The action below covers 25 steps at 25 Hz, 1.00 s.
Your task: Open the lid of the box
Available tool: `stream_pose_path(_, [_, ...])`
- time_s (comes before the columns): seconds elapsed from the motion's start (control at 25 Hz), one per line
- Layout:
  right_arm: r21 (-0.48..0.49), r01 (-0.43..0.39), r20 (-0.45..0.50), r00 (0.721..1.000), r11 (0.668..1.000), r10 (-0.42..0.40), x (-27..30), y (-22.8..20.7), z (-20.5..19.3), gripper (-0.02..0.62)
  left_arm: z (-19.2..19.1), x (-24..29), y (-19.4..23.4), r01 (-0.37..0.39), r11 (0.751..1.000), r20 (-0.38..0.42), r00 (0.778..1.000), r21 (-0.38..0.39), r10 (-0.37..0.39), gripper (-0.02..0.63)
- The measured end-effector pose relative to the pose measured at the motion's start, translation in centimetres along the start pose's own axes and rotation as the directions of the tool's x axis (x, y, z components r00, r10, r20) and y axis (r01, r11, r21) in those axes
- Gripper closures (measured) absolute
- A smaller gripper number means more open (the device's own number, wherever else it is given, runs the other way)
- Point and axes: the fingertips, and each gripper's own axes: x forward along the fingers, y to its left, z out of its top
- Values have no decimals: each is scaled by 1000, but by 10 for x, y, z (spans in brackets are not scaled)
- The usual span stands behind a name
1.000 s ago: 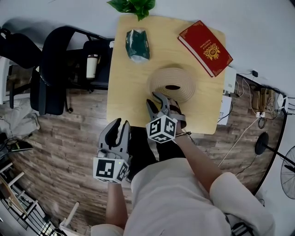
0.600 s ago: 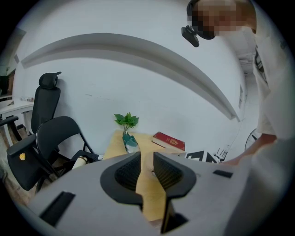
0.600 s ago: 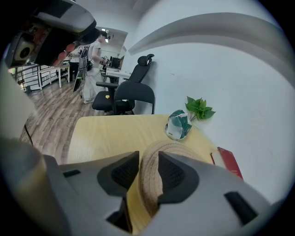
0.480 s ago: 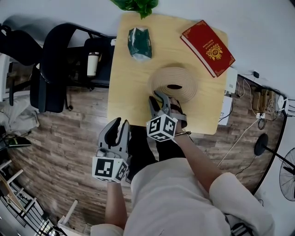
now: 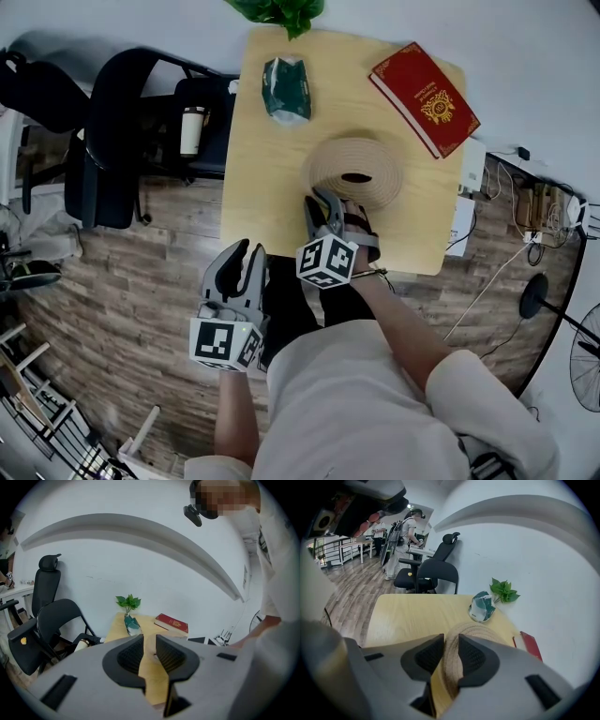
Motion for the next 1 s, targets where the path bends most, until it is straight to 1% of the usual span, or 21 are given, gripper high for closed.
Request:
stream_pose_path(0.44, [61,-18,-23,1000,998,20,-5,-5,2,518,10,-11,-1,-15,1000,17,1000,21,14,526])
stream_pose_path(0.64, [79,-21,-9,1000,997,22,-14,-9,6,525,15,-18,-3,-29,999,30,999,35,28,528])
stream_pose_path(0.8, [128,-33,6,999,991,33,-26,-16,11,528,20,-23,-5,-34,998,41,999,45,32,528])
stream_pose_path(1.0, [158,-31,34,999,987,26,-38,-26,19,530,28,-24,-8,-30,998,55,998,55,27,528])
